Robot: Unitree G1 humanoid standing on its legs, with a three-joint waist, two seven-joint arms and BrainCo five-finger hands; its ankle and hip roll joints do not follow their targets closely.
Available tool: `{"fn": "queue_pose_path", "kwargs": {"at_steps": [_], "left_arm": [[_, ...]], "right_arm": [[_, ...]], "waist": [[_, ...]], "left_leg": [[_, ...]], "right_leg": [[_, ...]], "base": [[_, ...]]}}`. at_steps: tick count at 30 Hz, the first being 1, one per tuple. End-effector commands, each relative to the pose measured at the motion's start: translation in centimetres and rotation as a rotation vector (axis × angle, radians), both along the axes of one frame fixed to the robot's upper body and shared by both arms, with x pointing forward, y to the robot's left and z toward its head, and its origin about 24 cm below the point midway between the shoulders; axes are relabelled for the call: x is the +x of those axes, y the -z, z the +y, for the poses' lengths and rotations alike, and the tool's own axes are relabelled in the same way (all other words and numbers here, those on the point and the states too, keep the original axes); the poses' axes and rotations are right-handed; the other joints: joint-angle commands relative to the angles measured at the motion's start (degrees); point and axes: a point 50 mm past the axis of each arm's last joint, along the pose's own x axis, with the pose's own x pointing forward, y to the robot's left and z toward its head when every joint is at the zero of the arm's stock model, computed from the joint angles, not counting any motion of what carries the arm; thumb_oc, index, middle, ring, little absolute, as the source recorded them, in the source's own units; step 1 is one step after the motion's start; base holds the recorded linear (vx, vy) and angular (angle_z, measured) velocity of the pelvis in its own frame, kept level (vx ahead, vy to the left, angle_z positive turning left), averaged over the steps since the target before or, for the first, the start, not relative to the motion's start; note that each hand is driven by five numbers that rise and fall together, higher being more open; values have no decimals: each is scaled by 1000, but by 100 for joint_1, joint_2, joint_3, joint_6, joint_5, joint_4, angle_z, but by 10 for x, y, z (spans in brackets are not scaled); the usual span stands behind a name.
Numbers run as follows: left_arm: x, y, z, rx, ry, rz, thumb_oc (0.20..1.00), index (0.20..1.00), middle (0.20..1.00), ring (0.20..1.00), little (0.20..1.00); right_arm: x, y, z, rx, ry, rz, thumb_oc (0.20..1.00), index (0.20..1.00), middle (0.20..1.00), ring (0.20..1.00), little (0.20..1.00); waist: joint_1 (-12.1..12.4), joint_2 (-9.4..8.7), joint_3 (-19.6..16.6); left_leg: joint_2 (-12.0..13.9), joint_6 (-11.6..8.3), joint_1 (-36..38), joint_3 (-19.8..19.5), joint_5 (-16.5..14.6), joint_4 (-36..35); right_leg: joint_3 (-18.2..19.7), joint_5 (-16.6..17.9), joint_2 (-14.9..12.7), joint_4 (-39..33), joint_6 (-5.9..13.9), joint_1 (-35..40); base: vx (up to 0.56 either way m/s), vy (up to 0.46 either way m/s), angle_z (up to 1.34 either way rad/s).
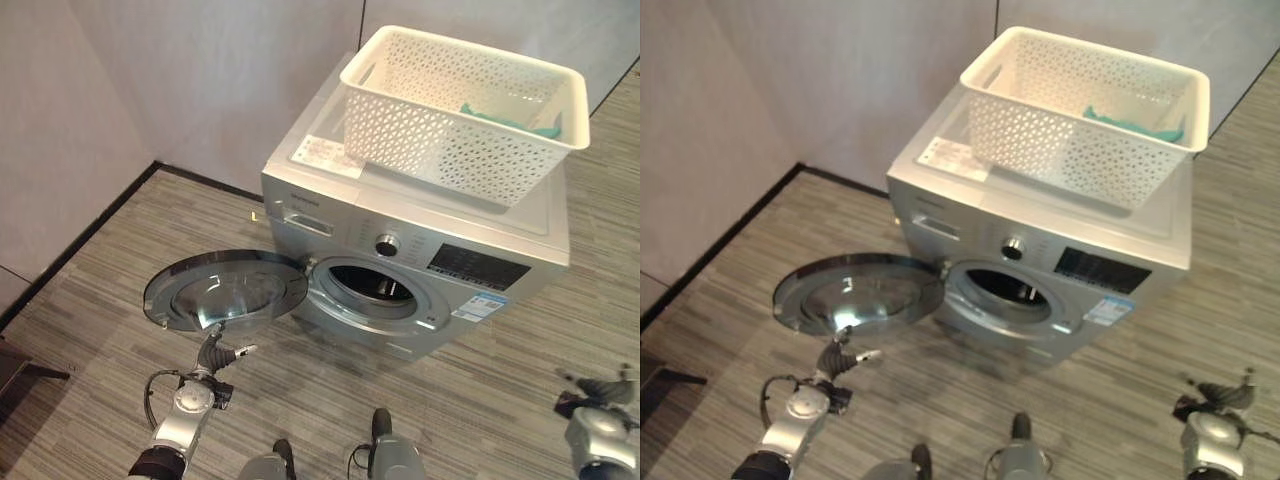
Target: Grab the laundry basket,head to the washer,open it,put in the laundry and shut it.
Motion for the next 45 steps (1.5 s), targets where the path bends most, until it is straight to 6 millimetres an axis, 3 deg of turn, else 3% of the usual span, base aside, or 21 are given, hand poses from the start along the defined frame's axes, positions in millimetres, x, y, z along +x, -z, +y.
{"fn": "queue_pose_path", "kwargs": {"at_steps": [1, 3, 5, 7, 8, 10, 11, 13, 14, 15, 16, 17, 18, 21, 22, 27, 30, 31, 33, 37, 45], "left_arm": [[2, -8, -4, 31, 62, -42, 1000, 1000, 1000, 1000, 1000], [4, -9, -6, 31, 75, -50, 1000, 1000, 1000, 1000, 1000], [7, -14, -12, 9, 104, -77, 1000, 1000, 1000, 1000, 1000], [8, -14, -14, 8, 110, -80, 1000, 1000, 1000, 1000, 1000], [9, -14, -17, 12, 120, -86, 1000, 1000, 1000, 1000, 1000], [10, -14, -18, 11, 113, -89, 1000, 1000, 1000, 1000, 1000], [12, -14, -20, 10, 114, -95, 1000, 1000, 1000, 1000, 1000], [12, -13, -22, 15, 121, -92, 1000, 1000, 1000, 1000, 1000], [10, -8, -24, 16, 115, -74, 1000, 1000, 1000, 1000, 1000], [10, -7, -25, 15, 117, -74, 1000, 1000, 1000, 1000, 1000], [6, -2, -24, 5, 107, -51, 1000, 1000, 1000, 1000, 1000], [5, -2, -25, 1, 107, -51, 1000, 1000, 1000, 1000, 1000], [3, 2, -27, -14, 99, -36, 1000, 1000, 1000, 1000, 1000], [1, 5, -29, -10, 111, -20, 1000, 1000, 1000, 1000, 1000], [-3, 11, -37, -16, 147, 9, 1000, 1000, 1000, 1000, 1000], [-11, 16, -40, -13, 211, 49, 1000, 1000, 1000, 1000, 1000], [-15, 17, -39, -15, 242, 60, 1000, 1000, 1000, 1000, 1000], [-20, 19, -34, -12, 266, 86, 1000, 1000, 1000, 1000, 1000], [-22, 19, -31, -17, 256, 88, 1000, 1000, 1000, 1000, 1000], [-28, 18, -16, -26, 249, 112, 1000, 1000, 1000, 1000, 1000], [-31, 23, -18, -72, 239, 137, 1000, 1000, 1000, 1000, 1000]], "right_arm": [[2, -48, -32, -192, 126, -105, 1000, 1000, 1000, 1000, 1000], [3, -58, -36, -227, 147, -122, 1000, 1000, 1000, 1000, 1000], [15, -94, -42, -363, 154, -197, 1000, 1000, 1000, 1000, 1000], [18, -103, -41, -396, 151, -218, 1000, 1000, 1000, 1000, 1000], [30, -128, -38, -481, 128, -291, 1000, 1000, 1000, 1000, 1000], [34, -139, -34, -523, 111, -323, 1000, 1000, 1000, 1000, 1000], [39, -167, -26, -631, 68, -393, 1000, 1000, 1000, 1000, 1000], [36, -180, -23, -695, 63, -415, 1000, 1000, 1000, 1000, 1000], [34, -208, -15, -815, 32, -482, 1000, 1000, 1000, 1000, 1000], [33, -208, -15, -818, 33, -480, 1000, 1000, 1000, 1000, 1000], [31, -243, -5, -941, -14, -562, 1000, 1000, 1000, 1000, 1000], [31, -244, -5, -945, -15, -561, 1000, 1000, 1000, 1000, 1000], [37, -271, 13, -1033, -98, -644, 1000, 1000, 1000, 1000, 1000], [37, -300, 33, -1145, -172, -726, 1000, 1000, 1000, 1000, 1000], [36, -335, 54, -1269, -224, -810, 1000, 1000, 1000, 1000, 1000], [33, -377, 72, -1448, -262, -774, 1000, 1000, 1000, 1000, 1000], [44, -388, 70, -1451, -362, -659, 1000, 1000, 1000, 1000, 1000], [65, -392, 64, -1418, -482, -471, 1000, 1000, 1000, 1000, 1000], [76, -395, 63, -1409, -530, -383, 1000, 1000, 1000, 1000, 1000], [118, -377, 40, -1183, -741, 23, 1000, 1000, 1000, 1000, 1000], [134, -369, 29, -1015, -866, 227, 1000, 1000, 1000, 1000, 1000]], "waist": [[-76, 92, -136], [-93, 135, -126], [-100, 150, -69], [-109, 150, -51], [-118, 122, -25], [-142, 105, -2], [-171, 24, -30], [-191, -51, -94], [-219, -144, -236], [-221, -133, -243], [-214, -180, -409], [-234, -179, -410], [-169, -217, -488], [-179, -235, -563], [-127, -252, -682], [-47, -229, -782], [0, -276, -784], [85, -350, -755], [84, -356, -738], [126, -475, -626], [27, -451, -521]], "left_leg": [[50, 22, 296, -385, -644, -40], [50, 7, 349, -436, -660, -90], [43, -38, 467, -536, -739, -98], [35, -44, 505, -566, -771, -89], [18, -71, 603, -612, -815, -88], [8, -87, 654, -628, -827, -89], [-44, -138, 712, -698, -855, -95], [-106, -175, 784, -790, -853, -151], [-45, -281, 924, -909, -802, -306], [-39, -288, 937, -919, -788, -335], [135, -389, 1048, -1036, -709, -482], [132, -419, 1033, -1052, -632, -521], [320, -469, 1125, -1104, -619, -591], [526, -562, 1206, -1141, -508, -752], [742, -678, 1288, -1136, -325, -999], [897, -745, 1372, -1147, -184, -1273], [927, -763, 1415, -1095, -140, -1363], [933, -782, 1439, -1025, -111, -1391], [934, -790, 1455, -982, -105, -1396], [1019, -830, 1493, -868, -110, -1401], [1080, -920, 1330, -856, 5, -1421]], "right_leg": [[524, -61, -131, -65, 432, 64], [618, 58, -175, -402, 476, 29], [696, 283, -338, -951, 539, -143], [698, 332, -358, -1078, 556, -159], [702, 438, -383, -1221, 604, -207], [735, 489, -372, -1260, 627, -203], [893, 466, -305, -1253, 643, -154], [1054, 448, -283, -1198, 685, -62], [1200, 356, -182, -1075, 748, 12], [1189, 341, -179, -1062, 746, 11], [1132, 313, -99, -985, 737, 41], [1125, 356, -104, -971, 716, 13], [969, 217, -14, -909, 707, 57], [832, 70, 124, -851, 637, 104], [656, 4, 217, -889, 546, 196], [475, -44, 263, -996, 492, 315], [462, -16, 251, -1020, 493, 305], [475, 13, 251, -1032, 485, 285], [503, 26, 253, -1032, 483, 269], [513, 6, 312, -1009, 473, 218], [430, 0, 296, -1023, 464, 113]], "base": [[171, -54, 11], [123, -46, 12], [130, -60, 26], [96, -59, 19], [159, -105, 40], [124, -82, 47], [82, -53, 41], [148, -107, 31], [156, -133, 28], [195, -258, 33], [69, -182, 28], [157, -314, 31], [61, -167, 29], [104, -202, 20], [105, -213, 10], [64, -63, 11], [4, -1, 2], [0, 0, 0], [4, 24, -8], [-3, 28, -14], [0, 10, -6]]}}
